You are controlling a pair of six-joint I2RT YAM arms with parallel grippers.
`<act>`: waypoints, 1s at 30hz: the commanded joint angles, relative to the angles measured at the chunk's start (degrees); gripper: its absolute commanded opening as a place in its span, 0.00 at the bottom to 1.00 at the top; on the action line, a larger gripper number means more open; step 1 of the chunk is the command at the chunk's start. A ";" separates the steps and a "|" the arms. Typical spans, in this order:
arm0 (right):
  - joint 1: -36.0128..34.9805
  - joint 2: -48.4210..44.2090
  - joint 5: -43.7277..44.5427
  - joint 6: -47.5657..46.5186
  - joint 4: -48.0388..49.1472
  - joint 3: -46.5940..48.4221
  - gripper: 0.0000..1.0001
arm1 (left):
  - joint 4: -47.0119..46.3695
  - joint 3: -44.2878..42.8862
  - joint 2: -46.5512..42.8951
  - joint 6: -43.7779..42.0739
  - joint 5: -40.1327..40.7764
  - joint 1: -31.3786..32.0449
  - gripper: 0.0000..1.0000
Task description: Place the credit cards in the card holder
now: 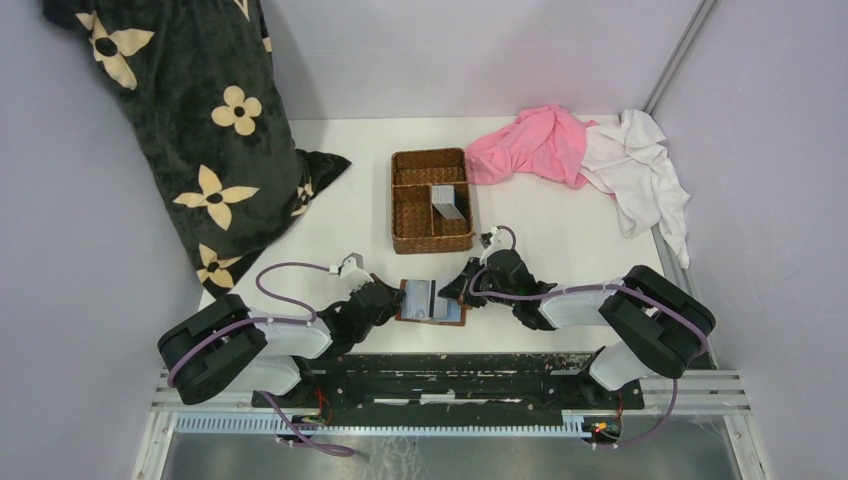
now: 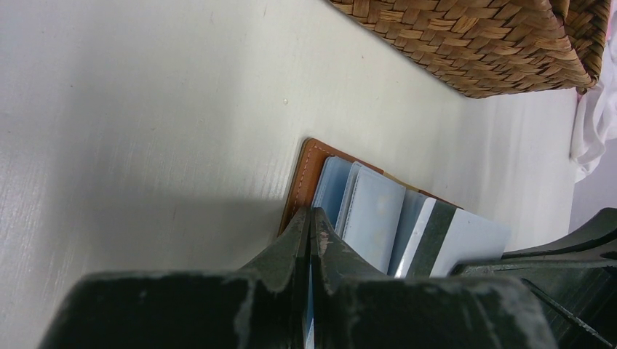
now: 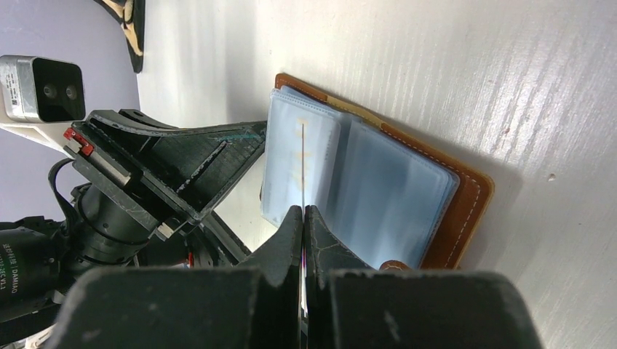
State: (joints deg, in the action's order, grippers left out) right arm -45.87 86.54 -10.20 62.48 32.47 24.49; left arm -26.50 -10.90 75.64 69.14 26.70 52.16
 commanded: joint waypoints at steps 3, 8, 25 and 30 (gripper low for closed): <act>0.59 -0.23 0.93 -0.78 2.93 -1.02 0.01 | 15.51 3.86 2.46 -0.54 -1.87 0.57 0.07; 1.18 -0.41 0.43 -0.93 2.74 -1.29 0.01 | 15.52 3.69 2.58 -0.50 -1.91 0.61 0.07; 2.52 2.38 -1.26 0.30 6.56 -2.12 0.01 | 15.78 3.39 2.76 -0.54 -2.00 0.55 0.07; 2.67 4.23 -2.10 1.58 9.39 -2.50 0.01 | 15.71 3.34 3.06 -0.55 -2.05 0.51 0.07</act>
State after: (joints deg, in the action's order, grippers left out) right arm -43.46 89.32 -11.42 63.16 36.67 22.63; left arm -26.55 -10.87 75.66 69.17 26.70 52.16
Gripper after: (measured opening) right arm 0.015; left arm 0.073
